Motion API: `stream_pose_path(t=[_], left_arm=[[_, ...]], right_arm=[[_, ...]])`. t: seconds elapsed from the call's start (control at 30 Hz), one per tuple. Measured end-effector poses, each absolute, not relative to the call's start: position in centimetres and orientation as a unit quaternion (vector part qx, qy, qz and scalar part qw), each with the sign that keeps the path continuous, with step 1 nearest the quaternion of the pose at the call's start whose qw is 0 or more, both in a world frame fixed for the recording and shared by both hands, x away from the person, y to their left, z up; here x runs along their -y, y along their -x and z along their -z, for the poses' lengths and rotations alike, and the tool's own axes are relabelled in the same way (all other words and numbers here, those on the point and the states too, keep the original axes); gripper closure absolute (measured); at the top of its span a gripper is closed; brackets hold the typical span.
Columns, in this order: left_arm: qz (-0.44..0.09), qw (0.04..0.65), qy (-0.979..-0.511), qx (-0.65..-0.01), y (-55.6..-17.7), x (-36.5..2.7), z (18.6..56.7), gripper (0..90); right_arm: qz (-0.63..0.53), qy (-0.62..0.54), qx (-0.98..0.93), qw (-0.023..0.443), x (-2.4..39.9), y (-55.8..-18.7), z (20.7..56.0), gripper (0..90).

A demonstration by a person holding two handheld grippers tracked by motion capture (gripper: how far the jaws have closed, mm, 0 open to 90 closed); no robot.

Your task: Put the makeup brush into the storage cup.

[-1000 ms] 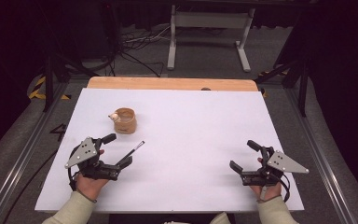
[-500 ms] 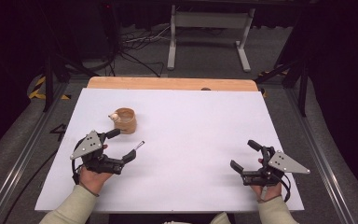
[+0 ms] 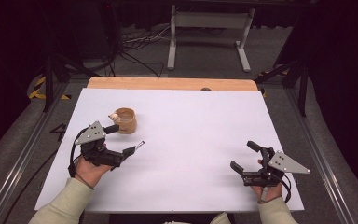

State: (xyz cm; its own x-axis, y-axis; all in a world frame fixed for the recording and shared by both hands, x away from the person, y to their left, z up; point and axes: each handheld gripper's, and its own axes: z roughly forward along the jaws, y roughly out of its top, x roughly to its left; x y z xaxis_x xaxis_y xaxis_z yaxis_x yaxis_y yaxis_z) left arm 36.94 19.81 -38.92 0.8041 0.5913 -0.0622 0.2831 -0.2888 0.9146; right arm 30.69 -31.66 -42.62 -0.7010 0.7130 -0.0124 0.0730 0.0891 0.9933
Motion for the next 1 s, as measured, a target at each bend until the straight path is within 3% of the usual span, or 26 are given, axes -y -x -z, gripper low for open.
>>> stream_pose_path(t=[1.0], left_arm=[[-0.11,0.329,-0.888,-0.303,-40.5,-17.3,36.1,0.4]], right_arm=[[-0.614,-0.289,-0.688,0.256,31.9,-30.8,42.7,3.8]])
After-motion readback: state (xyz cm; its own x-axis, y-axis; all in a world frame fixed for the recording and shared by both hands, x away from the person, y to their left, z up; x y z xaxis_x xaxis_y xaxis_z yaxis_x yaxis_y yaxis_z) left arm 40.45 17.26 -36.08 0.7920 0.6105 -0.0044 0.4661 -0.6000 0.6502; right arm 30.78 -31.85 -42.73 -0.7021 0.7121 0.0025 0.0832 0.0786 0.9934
